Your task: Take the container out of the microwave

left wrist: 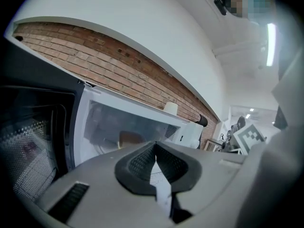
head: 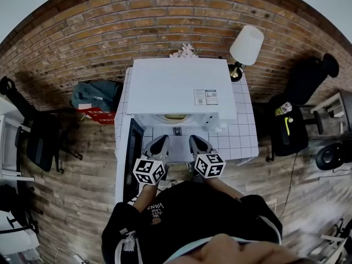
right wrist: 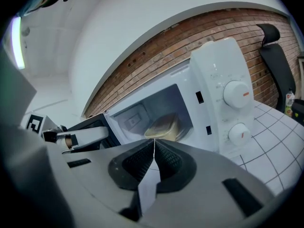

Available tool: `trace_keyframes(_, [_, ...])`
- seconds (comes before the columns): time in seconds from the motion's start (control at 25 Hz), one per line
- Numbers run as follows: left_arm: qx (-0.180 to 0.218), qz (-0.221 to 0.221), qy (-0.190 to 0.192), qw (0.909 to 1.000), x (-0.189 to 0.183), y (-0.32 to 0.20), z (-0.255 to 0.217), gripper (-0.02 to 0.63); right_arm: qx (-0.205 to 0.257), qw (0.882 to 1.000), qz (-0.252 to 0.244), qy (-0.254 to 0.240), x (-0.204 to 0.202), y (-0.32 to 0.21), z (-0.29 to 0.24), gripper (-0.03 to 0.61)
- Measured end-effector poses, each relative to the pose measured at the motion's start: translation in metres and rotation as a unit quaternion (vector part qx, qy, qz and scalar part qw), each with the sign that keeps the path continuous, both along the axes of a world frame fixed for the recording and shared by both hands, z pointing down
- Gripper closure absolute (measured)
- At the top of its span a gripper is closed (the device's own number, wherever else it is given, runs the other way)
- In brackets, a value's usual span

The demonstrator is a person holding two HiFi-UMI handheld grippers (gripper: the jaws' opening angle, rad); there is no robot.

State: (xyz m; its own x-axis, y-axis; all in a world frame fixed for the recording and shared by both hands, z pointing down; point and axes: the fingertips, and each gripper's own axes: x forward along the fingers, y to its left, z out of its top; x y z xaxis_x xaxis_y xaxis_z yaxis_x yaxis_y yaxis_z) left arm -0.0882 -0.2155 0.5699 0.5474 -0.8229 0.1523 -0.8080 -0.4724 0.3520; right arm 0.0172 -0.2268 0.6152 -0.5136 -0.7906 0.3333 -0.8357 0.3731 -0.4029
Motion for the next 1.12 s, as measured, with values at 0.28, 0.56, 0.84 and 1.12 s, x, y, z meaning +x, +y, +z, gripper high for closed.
trace_keyframes(0.28, [0.003, -0.013, -0.008, 0.9999, 0.001, -0.021, 0.01, 0.603, -0.005, 1.0, -0.013, -0.012, -0.006, -0.018, 0.013, 0.574])
trace_keyframes(0.56, [-0.017, -0.026, -0.008, 0.9995, -0.006, -0.043, 0.026, 0.601, -0.01, 0.999, -0.015, -0.027, -0.009, -0.037, 0.022, 0.572])
trace_keyframes(0.84, [-0.033, -0.04, -0.009, 0.9986, -0.013, -0.063, 0.037, 0.566, -0.035, 0.998, -0.01, -0.051, -0.015, -0.059, 0.033, 0.438])
trace_keyframes(1.12, [-0.073, -0.049, 0.033, 0.9956, -0.019, -0.093, 0.059, 0.39, -0.051, 0.993, 0.016, -0.106, -0.016, -0.078, 0.035, 0.36])
